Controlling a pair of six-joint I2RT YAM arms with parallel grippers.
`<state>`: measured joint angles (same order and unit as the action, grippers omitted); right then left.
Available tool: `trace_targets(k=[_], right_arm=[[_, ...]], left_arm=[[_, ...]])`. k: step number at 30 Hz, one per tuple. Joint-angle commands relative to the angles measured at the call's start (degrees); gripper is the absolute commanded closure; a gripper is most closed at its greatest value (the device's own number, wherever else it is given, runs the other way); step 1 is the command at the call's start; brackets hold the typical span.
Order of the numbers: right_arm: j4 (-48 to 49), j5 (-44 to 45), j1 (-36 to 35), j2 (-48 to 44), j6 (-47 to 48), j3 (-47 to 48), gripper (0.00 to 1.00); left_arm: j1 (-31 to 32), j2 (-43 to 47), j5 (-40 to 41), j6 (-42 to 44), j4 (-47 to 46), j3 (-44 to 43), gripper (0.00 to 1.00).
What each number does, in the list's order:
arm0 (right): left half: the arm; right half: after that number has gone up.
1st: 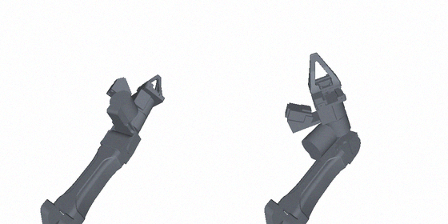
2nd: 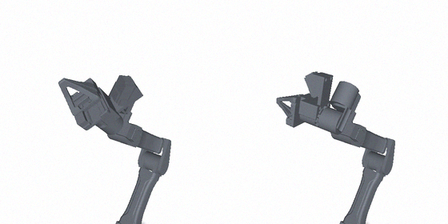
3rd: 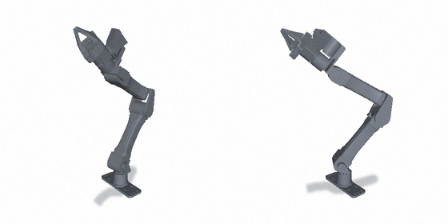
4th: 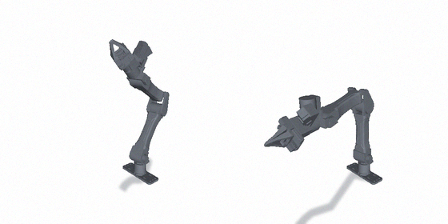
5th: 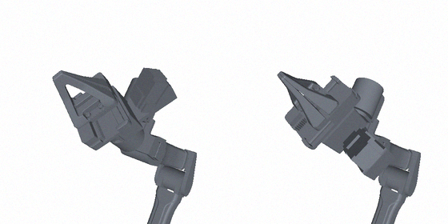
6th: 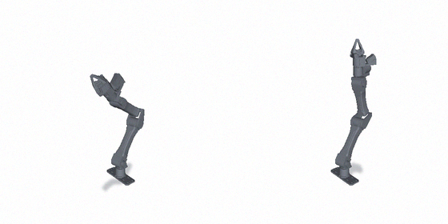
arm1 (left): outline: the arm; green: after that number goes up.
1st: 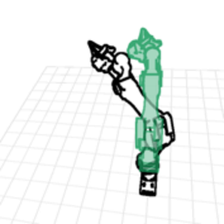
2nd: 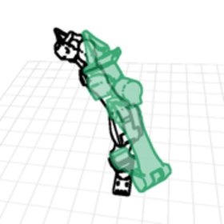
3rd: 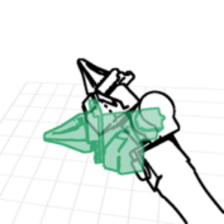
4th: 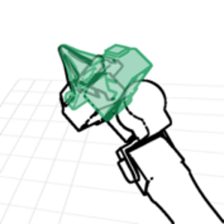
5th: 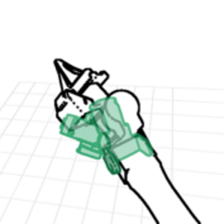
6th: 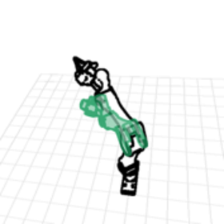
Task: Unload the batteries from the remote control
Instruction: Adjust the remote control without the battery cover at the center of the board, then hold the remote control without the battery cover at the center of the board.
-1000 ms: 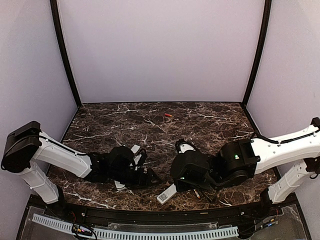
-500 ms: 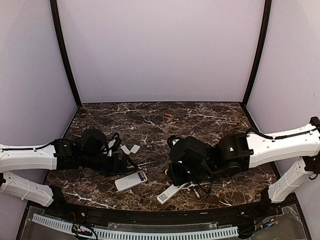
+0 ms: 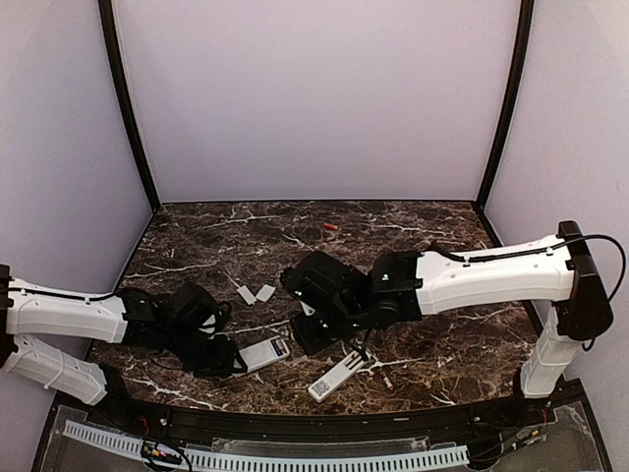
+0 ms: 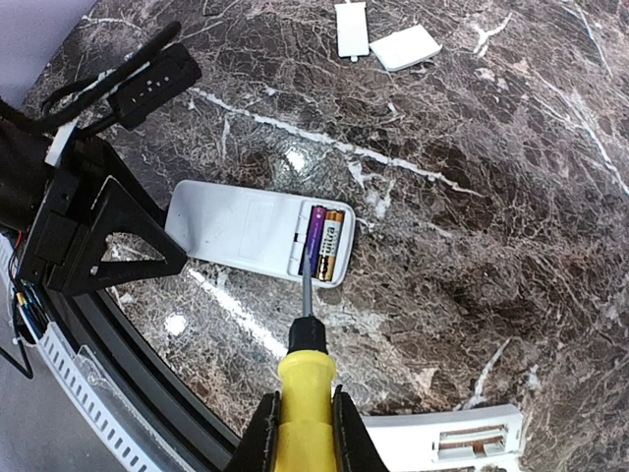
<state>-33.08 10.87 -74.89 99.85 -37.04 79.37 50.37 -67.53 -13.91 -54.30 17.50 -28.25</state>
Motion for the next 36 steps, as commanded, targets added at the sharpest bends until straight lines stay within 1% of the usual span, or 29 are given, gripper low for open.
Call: trace_targets(k=[1, 5, 10, 13, 24, 36], right_arm=[[-1.98, -1.26, 1.07, 3.99, 2.88, 4.62, 1.0], [-5.04, -0.68, 2.04, 6.67, 1.99, 7.37, 1.0], [-7.62, -1.64, 3.14, 8.49, -0.15, 9.49, 1.0], [-9.27, -2.05, 3.39, 9.7, -1.35, 11.05, 1.0], [-11.76, -1.61, 4.06, 11.53, -3.57, 12.66, 1.0], [-11.69, -1.78, 4.25, 12.65, -3.2, 13.63, 1.0]], left_arm=[[-0.25, -3.62, 1.62, 2.59, 3.32, -2.04, 0.45], [-0.23, -5.97, 2.71, 3.53, 2.84, -2.29, 0.5], [-0.21, -8.46, 4.1, 4.88, 3.09, -3.46, 0.52], [-0.18, -9.55, 4.11, 5.51, 2.88, -3.85, 0.55], [-0.26, -9.89, 4.33, 5.61, 3.05, -3.85, 0.58], [-0.19, -9.73, 4.07, 5.53, 3.22, -3.82, 0.59]])
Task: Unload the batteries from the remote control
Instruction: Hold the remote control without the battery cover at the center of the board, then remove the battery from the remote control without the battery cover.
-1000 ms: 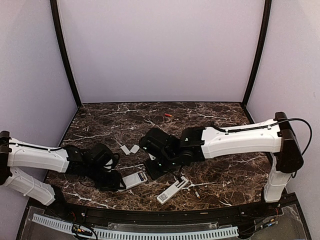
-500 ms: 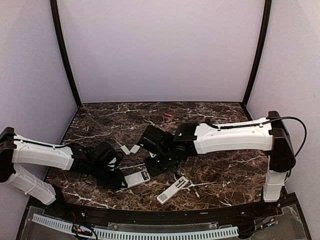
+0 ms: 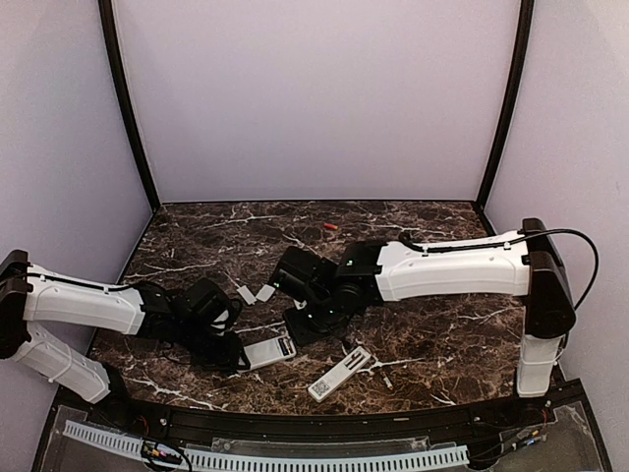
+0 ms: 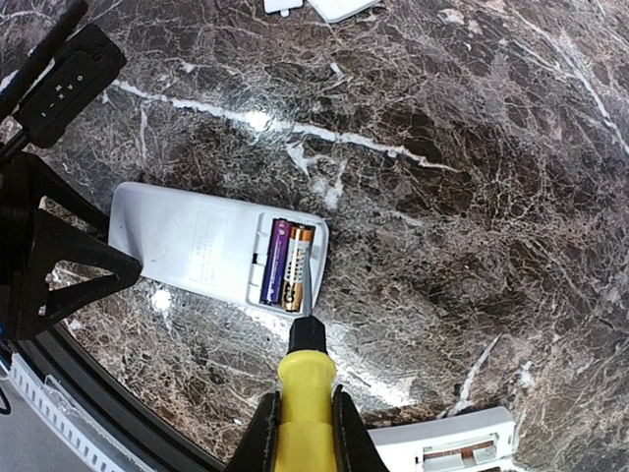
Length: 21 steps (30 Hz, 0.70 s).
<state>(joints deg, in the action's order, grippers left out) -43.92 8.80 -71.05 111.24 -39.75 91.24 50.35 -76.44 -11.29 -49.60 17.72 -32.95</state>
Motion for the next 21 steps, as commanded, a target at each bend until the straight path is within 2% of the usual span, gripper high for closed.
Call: trace_targets(k=[1, 14, 21], right_arm=[[-1.1, 0.48, 0.38, 1.56, -0.47, 1.95, 1.0], [-3.69, 1.06, 0.41, 4.04, 0.53, 3.57, 1.0], [1.5, -4.85, 1.94, 3.0, 1.16, -0.39, 1.0]], left_arm=[[-0.21, -0.81, 1.45, 0.87, 3.0, 0.87, 0.59], [-0.22, -0.75, 1.2, 1.25, 2.95, 0.78, 0.61], [-0.18, -1.69, 1.26, 1.35, 2.27, 1.1, 0.62]])
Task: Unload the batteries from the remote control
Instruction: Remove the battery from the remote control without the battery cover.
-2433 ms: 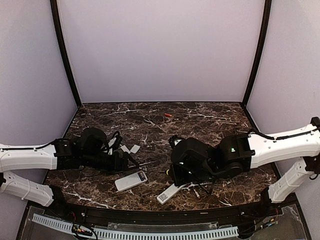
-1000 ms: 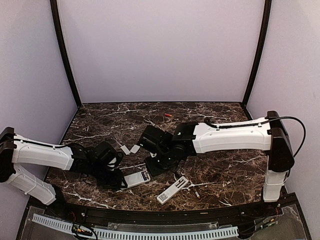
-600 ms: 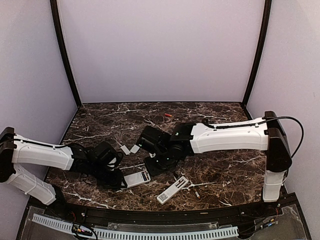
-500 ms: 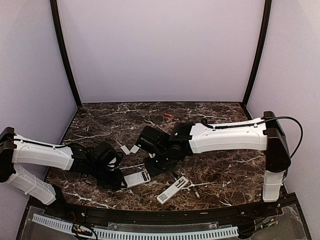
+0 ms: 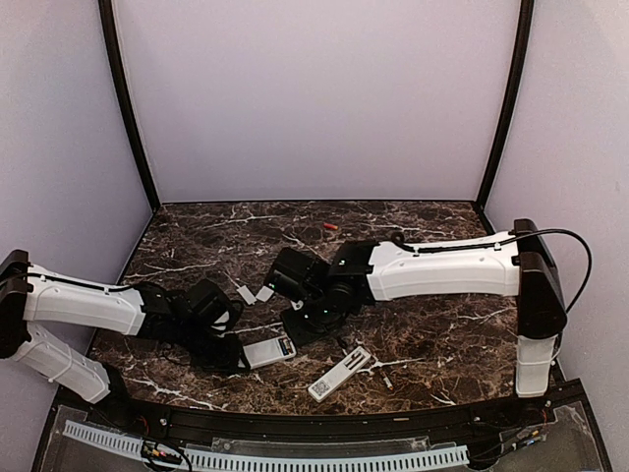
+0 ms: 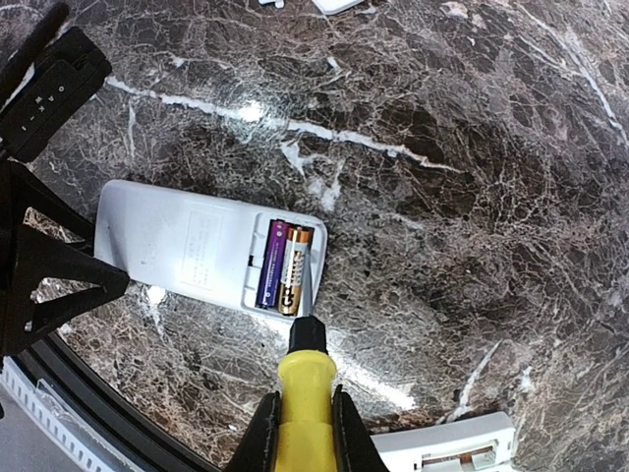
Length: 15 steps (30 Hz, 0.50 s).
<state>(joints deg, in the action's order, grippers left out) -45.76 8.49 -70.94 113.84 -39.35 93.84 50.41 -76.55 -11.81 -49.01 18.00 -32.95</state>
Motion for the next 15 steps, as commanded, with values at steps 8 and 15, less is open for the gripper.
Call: trace_targets(k=[8, 15], right_arm=[[19.67, -19.65, 7.29, -5.08, 1.54, -16.82, 1.0], [28.79, -27.83, 9.76, -7.83, 0.0, -23.17, 1.0]], left_arm=[[-0.23, -3.66, 2.6, 1.41, 1.21, 1.26, 0.64], [-0.25, -4.25, 2.8, 1.52, 1.87, 0.65, 0.64]])
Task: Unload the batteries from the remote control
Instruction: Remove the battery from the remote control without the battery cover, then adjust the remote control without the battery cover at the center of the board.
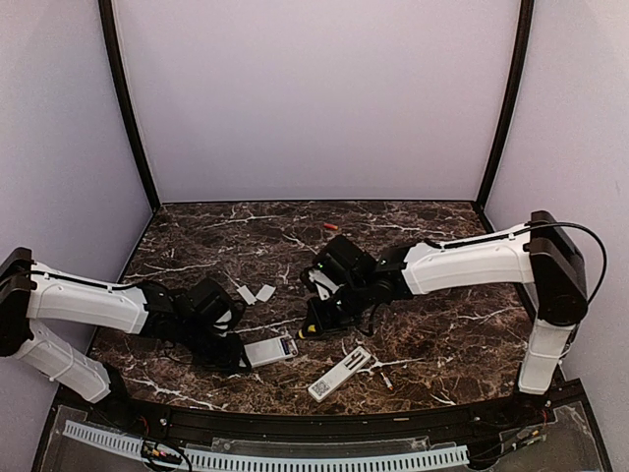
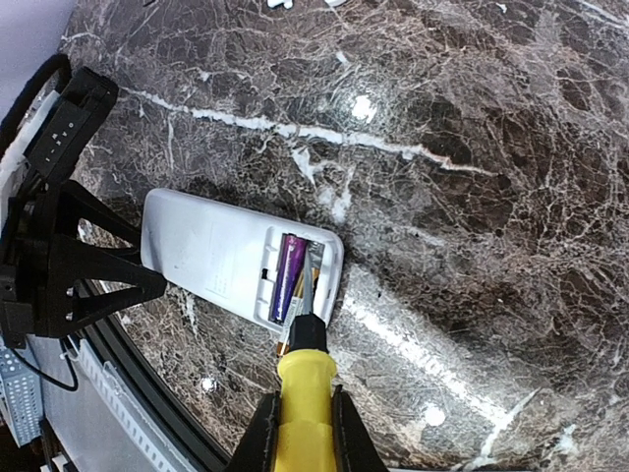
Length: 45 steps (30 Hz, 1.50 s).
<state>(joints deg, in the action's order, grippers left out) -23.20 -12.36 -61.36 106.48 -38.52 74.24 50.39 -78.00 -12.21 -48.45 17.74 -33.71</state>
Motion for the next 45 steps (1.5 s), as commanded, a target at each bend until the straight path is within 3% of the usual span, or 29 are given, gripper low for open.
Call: trace_targets(k=[1, 8, 13, 17, 25, 28, 32, 37, 45], right_arm=[[6.81, -7.05, 0.27, -1.15, -1.01, -4.1, 1.0], [8.68, -7.48, 0.48, -6.43, -0.02, -5.39, 1.0], [-0.7, -2.17, -0.34, -7.07, 2.61, -1.63, 1.0], [-1.78, -0.38, -0.84, -10.22, 2.66, -2.94, 1.0], [0.12, 1.41, -0.9, -14.49, 0.67, -6.08, 1.0], [0.76, 2.29, -1.4, -13.91, 0.83, -6.33, 1.0], [-0.35, 3.85, -2.27, -12.11, 0.95, -4.36, 1.0], [-0.12, 6.09, -2.44, -14.14, -0.48, -5.9, 1.0], [1.15, 8.38, -2.32, -21.15, -2.6, -11.5, 1.0]], left_arm=[[-0.22, -2.7, 3.17, 0.8, 2.32, 1.34, 0.64], [-0.21, -0.16, 5.0, 0.2, 2.96, 0.73, 0.64], [-0.28, 0.82, 6.89, 0.93, 5.07, -0.9, 0.64], [-0.23, 4.27, 8.66, 2.52, 6.14, -1.96, 0.6], [-0.58, 11.79, 8.29, 6.84, 7.73, -3.32, 0.23], [-2.44, 11.1, 5.39, 10.27, 7.05, -3.56, 0.15], [-3.35, 5.49, -2.09, 20.36, 8.0, -7.35, 0.13], [-3.37, 1.89, -1.83, 33.76, 11.93, -13.59, 0.12], [-3.3, -1.81, -1.95, 41.15, 6.05, -12.79, 0.1]])
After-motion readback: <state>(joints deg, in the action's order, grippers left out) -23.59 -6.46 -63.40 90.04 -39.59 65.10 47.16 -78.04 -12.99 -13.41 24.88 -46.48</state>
